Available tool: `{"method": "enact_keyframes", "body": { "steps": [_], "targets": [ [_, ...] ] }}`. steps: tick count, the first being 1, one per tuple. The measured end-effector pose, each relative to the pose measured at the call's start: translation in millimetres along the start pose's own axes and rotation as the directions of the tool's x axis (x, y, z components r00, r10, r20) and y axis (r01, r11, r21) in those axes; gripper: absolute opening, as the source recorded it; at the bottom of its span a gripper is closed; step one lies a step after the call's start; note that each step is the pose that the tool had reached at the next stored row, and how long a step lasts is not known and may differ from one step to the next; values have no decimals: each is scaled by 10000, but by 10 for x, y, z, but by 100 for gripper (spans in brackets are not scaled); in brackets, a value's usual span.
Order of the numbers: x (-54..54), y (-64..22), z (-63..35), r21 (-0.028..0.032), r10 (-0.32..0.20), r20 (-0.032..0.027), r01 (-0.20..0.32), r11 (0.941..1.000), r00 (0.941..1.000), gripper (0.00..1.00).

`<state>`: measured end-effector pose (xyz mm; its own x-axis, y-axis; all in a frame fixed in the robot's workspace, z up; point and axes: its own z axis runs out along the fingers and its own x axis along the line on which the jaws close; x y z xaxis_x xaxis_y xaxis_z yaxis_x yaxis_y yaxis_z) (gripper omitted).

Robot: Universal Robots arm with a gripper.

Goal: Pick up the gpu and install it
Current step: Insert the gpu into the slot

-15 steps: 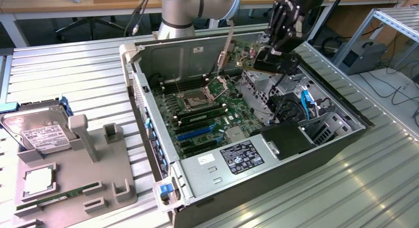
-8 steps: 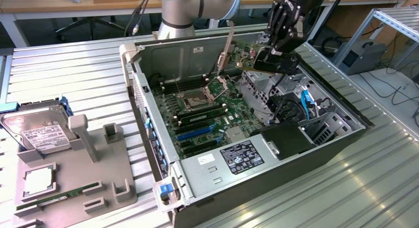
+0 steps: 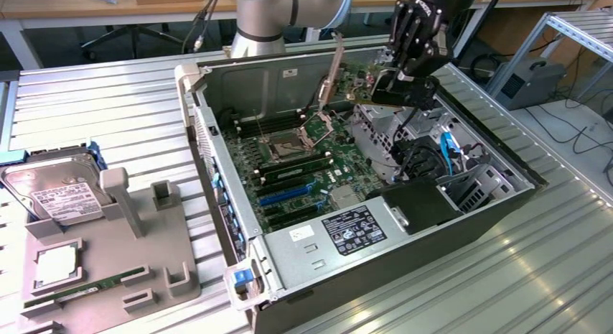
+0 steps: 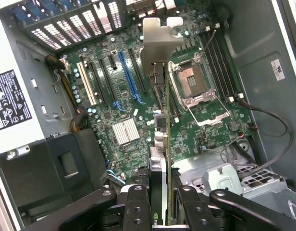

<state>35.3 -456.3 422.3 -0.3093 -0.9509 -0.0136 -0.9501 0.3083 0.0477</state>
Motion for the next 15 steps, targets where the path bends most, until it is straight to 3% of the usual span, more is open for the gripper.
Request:
{"method": "enact_keyframes", "body": {
  "steps": [2,3,8,11,15],
  "targets": [
    [0,0,0,-7,-462,-22,462,9989,9989,27],
    [0,0,0,-14,-897,-43,897,9960,9960,27],
    [-1,0,7,-31,-1746,-81,1746,9846,9846,27],
    [-1,-1,12,-39,-2106,-99,2106,9776,9775,27],
    [-2,0,13,-41,-2169,-101,2168,9762,9761,27]
  ]
}}
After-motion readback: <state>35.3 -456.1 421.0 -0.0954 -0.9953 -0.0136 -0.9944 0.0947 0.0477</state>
